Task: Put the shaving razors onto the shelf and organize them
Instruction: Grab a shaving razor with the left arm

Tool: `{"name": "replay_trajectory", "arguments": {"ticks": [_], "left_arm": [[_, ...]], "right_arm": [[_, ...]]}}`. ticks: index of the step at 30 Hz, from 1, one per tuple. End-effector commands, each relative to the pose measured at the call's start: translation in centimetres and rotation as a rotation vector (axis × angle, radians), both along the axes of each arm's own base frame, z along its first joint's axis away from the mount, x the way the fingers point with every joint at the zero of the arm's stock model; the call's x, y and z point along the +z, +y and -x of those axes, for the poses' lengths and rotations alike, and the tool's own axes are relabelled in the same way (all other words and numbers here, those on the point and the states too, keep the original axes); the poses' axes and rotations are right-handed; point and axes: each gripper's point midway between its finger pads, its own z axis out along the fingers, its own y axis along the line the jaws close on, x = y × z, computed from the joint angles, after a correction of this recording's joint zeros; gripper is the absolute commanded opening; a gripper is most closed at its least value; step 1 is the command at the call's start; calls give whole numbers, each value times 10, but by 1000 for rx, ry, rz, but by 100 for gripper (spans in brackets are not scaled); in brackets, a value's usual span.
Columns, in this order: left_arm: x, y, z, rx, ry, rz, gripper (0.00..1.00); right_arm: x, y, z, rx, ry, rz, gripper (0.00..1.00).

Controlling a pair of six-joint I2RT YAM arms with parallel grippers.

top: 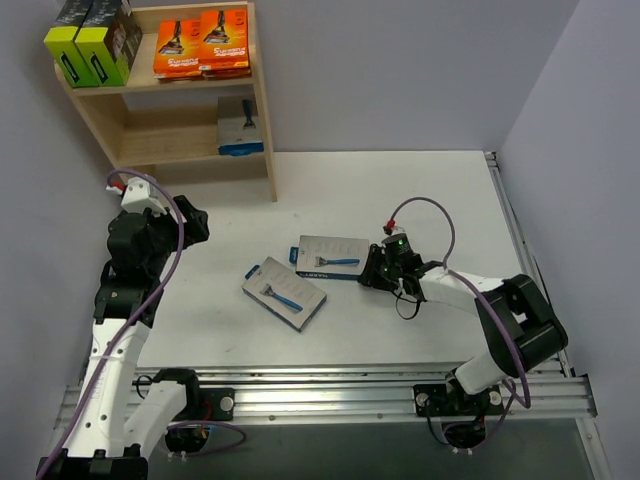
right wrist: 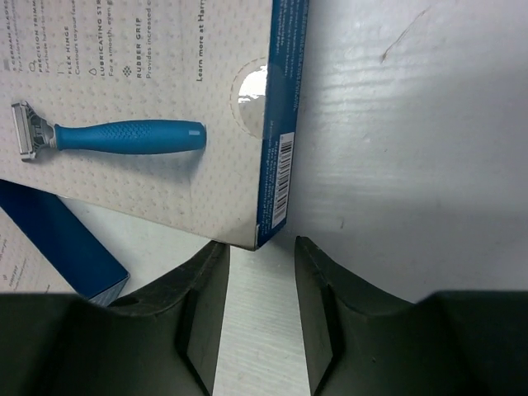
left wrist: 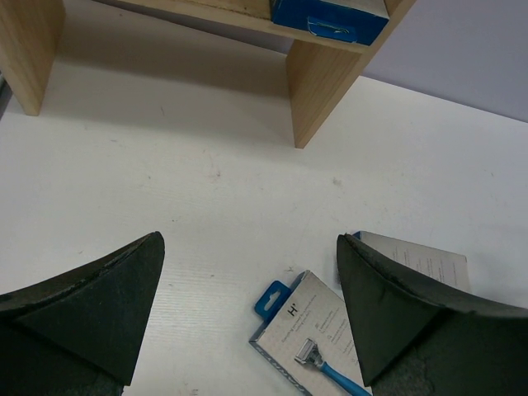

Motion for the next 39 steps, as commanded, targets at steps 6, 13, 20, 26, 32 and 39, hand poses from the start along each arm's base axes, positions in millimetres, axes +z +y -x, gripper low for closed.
{"name": "replay_trajectory", "arguments": {"ticks": [6,13,20,26,32,39], "left_arm": [[-2,-42,-12,-209,-2,94,94],[-30,-71,-26,-343,91,190,94],[-72,-91,-36,-370,241,162,95],[-112,-107,-38,-379,371,145,95],[-150,-115,-42,-357,485,190,95],[-178,-128,-40,-319,515,235,98]], "right_arm": [[40,23,-46,118,-127,-74,34],[33,29,-83,111,-136,-143,32],[31,34,-104,136,-133,-171,31],[37,31,-106,140,-148,-202,32],[55,21,-92,120,-190,-220,37],[65,17,-69,123,-210,-285,39]]}}
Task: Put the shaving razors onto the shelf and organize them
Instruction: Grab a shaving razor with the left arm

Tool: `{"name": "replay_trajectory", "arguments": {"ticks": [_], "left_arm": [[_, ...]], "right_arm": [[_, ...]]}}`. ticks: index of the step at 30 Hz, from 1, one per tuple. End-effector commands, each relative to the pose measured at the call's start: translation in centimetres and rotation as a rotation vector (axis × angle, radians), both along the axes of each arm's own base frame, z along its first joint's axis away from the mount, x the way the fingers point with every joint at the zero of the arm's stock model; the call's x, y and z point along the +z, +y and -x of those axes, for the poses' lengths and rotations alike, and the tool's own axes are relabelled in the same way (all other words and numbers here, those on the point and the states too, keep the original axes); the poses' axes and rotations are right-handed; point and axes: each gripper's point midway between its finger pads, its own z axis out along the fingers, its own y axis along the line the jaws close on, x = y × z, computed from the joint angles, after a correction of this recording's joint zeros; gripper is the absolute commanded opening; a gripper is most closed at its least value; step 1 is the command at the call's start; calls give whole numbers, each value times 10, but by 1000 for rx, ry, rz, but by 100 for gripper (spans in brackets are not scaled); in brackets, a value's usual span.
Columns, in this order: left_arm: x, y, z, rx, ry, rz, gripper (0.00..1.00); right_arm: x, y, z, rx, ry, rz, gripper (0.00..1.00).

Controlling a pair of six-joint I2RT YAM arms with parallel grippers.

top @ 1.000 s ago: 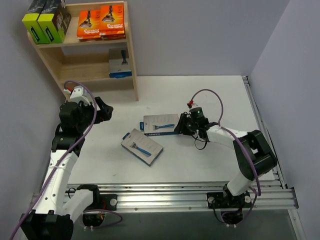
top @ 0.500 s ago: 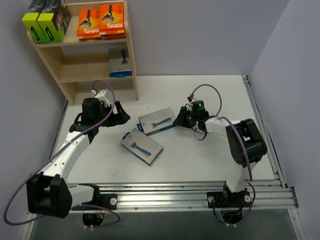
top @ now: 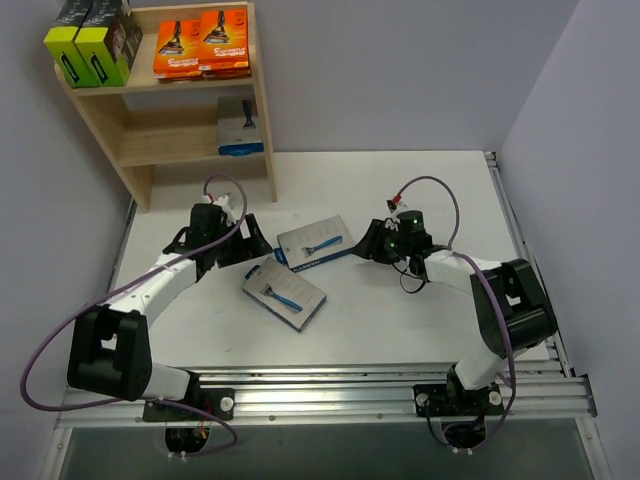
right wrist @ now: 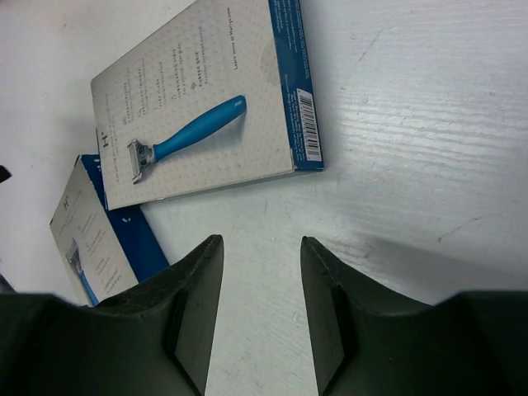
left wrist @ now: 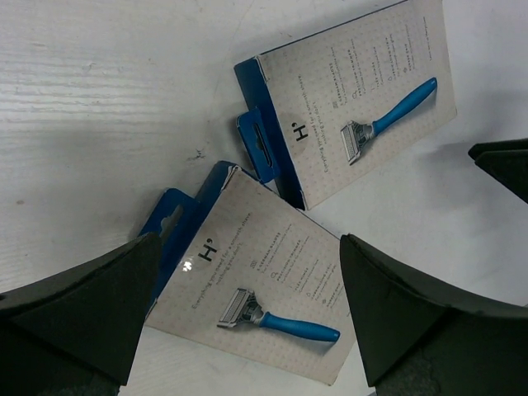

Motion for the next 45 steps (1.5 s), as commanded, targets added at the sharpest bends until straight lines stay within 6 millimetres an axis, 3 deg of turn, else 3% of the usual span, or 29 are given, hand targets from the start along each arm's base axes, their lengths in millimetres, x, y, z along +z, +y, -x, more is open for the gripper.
{"name": "replay_trajectory", "arguments": {"ticks": [1,4,9,12,20,25,37,45], "left_arm": [[-4,-14,-1,25,-39,32,98],[-17,-21,1,41,-45,-8,98],[-41,-6,5,110,-47,-85,98],[-40,4,4,143,-67,-131,98],[-13,23,-10,222,-190,-142,98],[-30,30,-11,244,-149,-138,97],[-39,4,0,182,-190,0,98],[-54,-47,32,55,-168,83,98]], "right_arm": [[24,3,3,15,-65,-62,39],[25,1,12,27,-64,-70,42],[27,-6,22,35,-72,-55,57],[27,-9,30,43,-72,-46,62],[26,-14,45,45,-58,-37,66],[30,-17,50,41,-60,-35,67],[36,-22,66,21,-57,-46,68],[32,-26,75,12,-38,-40,69]]}}
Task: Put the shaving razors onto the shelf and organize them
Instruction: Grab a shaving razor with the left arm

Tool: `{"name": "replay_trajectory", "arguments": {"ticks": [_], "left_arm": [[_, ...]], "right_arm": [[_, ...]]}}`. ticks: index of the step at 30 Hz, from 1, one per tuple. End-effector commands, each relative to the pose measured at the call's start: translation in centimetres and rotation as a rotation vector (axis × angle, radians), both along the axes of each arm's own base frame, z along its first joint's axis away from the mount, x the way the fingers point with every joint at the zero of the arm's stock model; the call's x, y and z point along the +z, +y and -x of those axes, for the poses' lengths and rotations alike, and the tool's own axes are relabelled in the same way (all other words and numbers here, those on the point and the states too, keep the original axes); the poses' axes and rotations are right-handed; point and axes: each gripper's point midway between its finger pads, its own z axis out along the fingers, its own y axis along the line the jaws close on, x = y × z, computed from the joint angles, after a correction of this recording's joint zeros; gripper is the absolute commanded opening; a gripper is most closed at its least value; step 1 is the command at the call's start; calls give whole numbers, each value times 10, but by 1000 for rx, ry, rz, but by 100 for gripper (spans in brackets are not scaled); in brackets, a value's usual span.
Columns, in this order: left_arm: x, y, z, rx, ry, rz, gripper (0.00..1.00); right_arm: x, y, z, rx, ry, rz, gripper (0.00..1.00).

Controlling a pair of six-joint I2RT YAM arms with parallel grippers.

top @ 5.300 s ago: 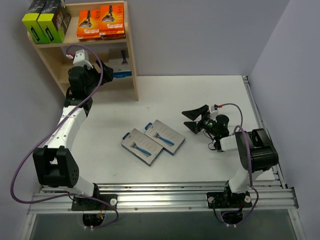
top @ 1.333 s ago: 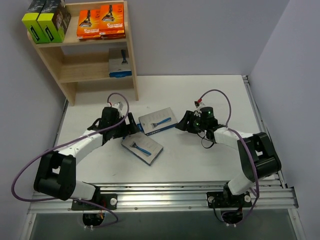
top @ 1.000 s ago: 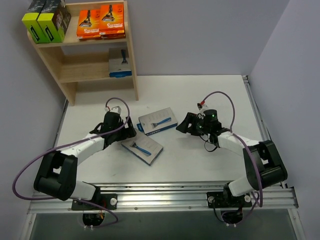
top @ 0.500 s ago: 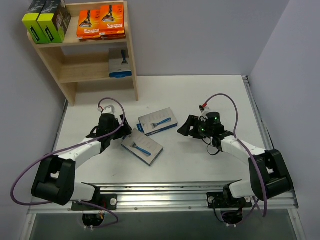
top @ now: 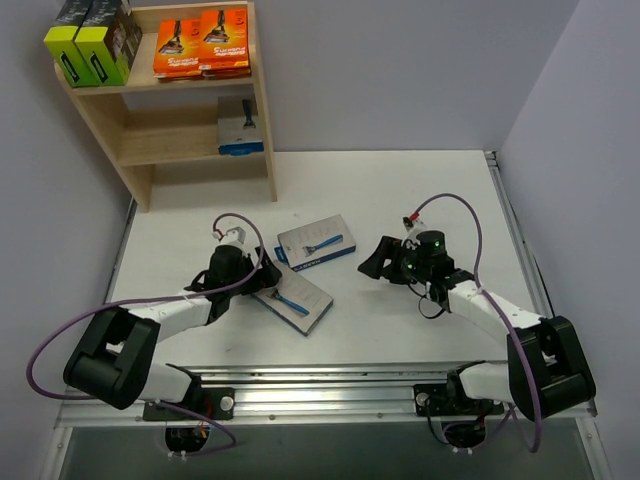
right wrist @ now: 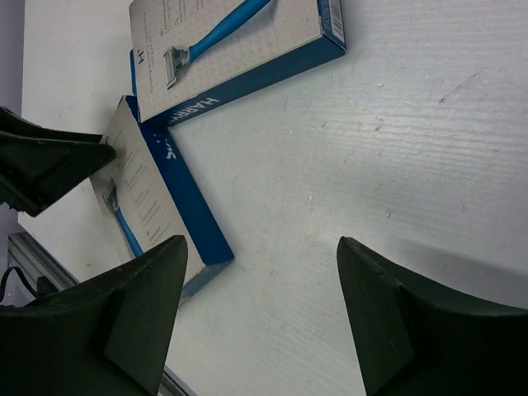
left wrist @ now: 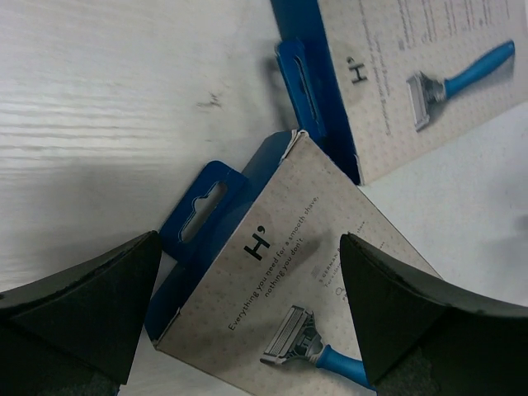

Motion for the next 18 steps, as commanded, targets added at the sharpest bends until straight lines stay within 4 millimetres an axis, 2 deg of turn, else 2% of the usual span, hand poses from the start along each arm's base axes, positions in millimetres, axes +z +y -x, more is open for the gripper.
{"name": "replay_trajectory", "arguments": {"ticks": [1,2,3,10,13,14,16,18], "left_arm": [[15,-37,2,-65,-60,88,98],[15,-44,5,-76,-57,90,98],[15,-59,16,-112,-48,110,98],[16,-90,45,-135,-47,141,98],[15,-89,45,-133,-41,121,98],[21,-88,42,-129,-55,117,98],[21,-77,38,-102,-65,58,97],[35,-68,27,-70,-97,48,94]], "right_arm": [[5,-4,3,-10,-11,-1,69],[6,-4,4,-10,-9,-3,69],[8,-4,4,-13,-13,-5,69],[11,-6,6,-20,-11,-5,69],[12,-7,6,-29,-12,-1,69],[12,-7,6,-29,-12,-2,69],[13,-7,6,-30,-13,-6,68],[13,-7,6,-31,-11,-6,67]]}}
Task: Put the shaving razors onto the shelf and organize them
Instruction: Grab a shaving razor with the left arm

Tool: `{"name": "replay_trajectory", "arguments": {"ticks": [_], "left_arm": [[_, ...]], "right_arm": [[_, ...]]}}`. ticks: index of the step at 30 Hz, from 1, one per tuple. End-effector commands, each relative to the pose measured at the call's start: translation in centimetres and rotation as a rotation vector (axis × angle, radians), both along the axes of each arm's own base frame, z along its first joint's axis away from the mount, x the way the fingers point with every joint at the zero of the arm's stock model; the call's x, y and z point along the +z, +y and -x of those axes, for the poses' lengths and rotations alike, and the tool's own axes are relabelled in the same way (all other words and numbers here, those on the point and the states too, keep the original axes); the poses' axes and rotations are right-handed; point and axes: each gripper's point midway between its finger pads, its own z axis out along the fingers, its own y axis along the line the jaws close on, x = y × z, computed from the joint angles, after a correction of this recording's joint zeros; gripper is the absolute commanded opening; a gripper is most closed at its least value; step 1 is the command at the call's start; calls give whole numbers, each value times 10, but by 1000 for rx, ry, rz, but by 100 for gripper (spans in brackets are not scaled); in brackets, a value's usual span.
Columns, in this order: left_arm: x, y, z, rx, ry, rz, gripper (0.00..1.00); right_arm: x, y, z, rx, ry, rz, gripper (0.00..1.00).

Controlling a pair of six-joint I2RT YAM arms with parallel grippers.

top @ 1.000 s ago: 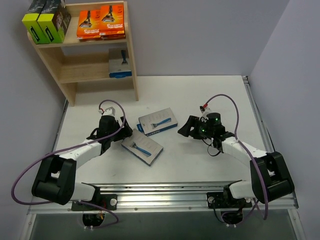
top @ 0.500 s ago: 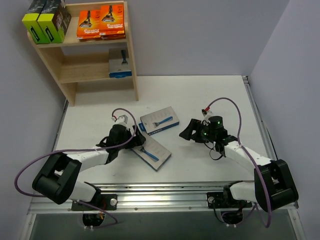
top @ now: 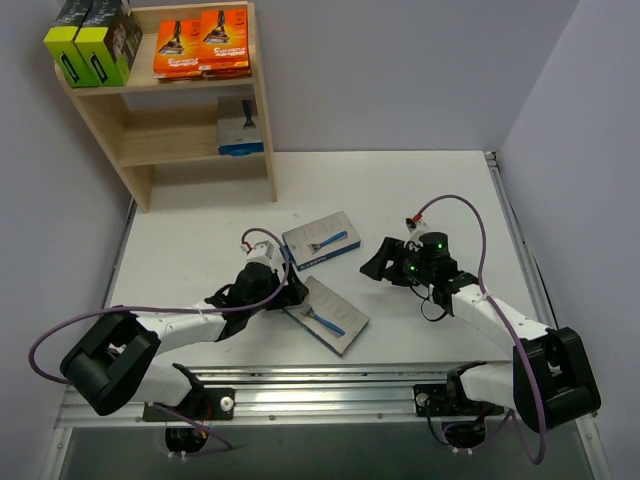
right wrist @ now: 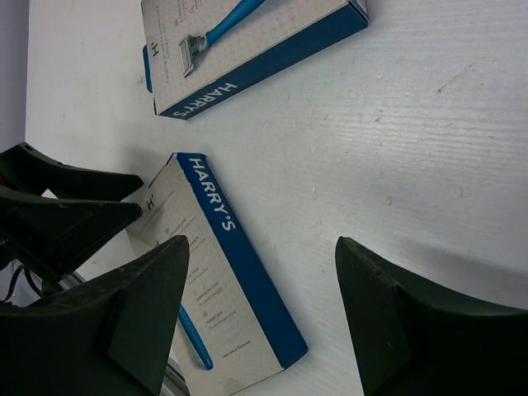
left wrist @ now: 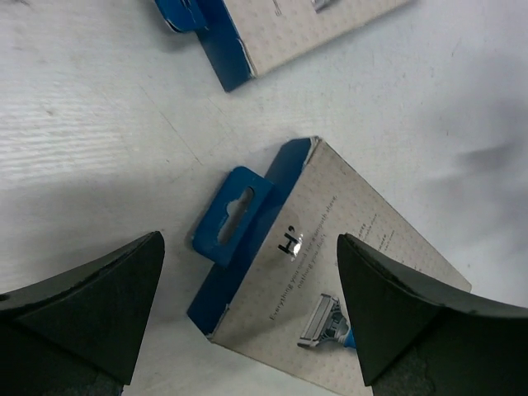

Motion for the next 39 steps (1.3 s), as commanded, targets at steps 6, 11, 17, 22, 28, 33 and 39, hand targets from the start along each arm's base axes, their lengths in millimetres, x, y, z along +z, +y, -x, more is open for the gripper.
{"name": "replay_trajectory", "arguments": {"ticks": [6,11,17,22,28,33,39], "left_arm": [[55,51,-61,161,-121,62,94],[66,52,-84,151,-145,103,94],[51,31,-104,126,-124,184,94],[30,14,-113,113,-86,263,93],[2,14,-114,138,-44,273,77],[-3,15,-115,150,-40,283,60],[-9,16,-119,154,-38,294,46]], "right_arm": [[2,-2,-5,-17,-3,-5,66],[-2,0,-11,-11,0,-4,66],[-3,5,-19,-7,4,-10,61],[-5,3,-25,-8,5,0,59],[-13,-3,-27,-13,23,10,56],[-16,-8,-29,-15,28,6,55],[-19,-11,-31,-18,35,6,54]]}}
